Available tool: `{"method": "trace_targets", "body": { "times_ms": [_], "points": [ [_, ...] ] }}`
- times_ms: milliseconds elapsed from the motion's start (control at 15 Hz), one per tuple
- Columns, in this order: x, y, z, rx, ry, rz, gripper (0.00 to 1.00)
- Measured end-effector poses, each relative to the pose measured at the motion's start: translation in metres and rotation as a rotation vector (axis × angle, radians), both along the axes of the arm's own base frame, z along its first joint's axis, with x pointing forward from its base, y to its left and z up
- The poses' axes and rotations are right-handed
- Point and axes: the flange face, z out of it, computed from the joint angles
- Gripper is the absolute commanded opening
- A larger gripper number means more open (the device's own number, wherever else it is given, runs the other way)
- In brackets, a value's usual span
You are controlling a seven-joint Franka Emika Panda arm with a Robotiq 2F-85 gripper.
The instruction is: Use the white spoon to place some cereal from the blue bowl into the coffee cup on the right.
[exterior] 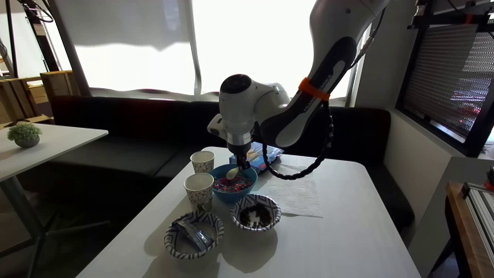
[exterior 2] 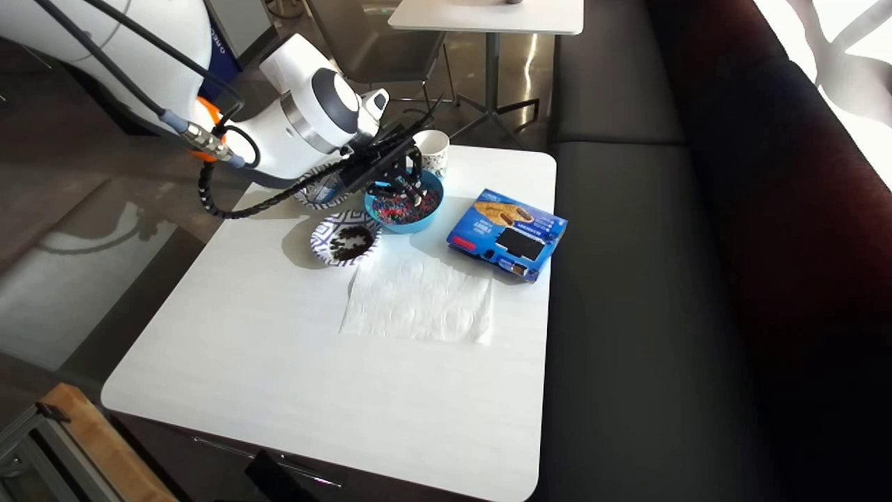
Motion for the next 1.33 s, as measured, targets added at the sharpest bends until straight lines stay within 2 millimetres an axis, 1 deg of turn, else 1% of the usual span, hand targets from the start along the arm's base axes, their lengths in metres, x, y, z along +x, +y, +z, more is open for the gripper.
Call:
{"method": "trace_targets", "body": {
  "times_ms": [267, 667, 733, 800, 867, 933, 1133, 1200, 1333],
  "points": [
    [-0.001, 0.005, -0.017, 0.015, 0.038, -0.001, 0.03],
    [0.005, 0.012, -0.022, 0.027, 0.032, -0.007, 0.03],
    [0.005, 0.012, -0.023, 0.030, 0.032, -0.011, 0.07],
    [0.005, 0.011, -0.022, 0.034, 0.032, -0.017, 0.39],
    [0.006, 0.011, -0.022, 0.038, 0.031, -0.022, 0.39],
    [0.006, 0.011, -0.022, 0.049, 0.033, -0.033, 0.44],
    [0.009, 0.012, -0.017, 0.101, 0.023, -0.059, 0.68],
    [0.010, 0.013, -0.013, 0.123, 0.017, -0.067, 0.75],
    [0.013, 0.015, 0.004, 0.173, -0.013, -0.082, 0.91]
  ]
}}
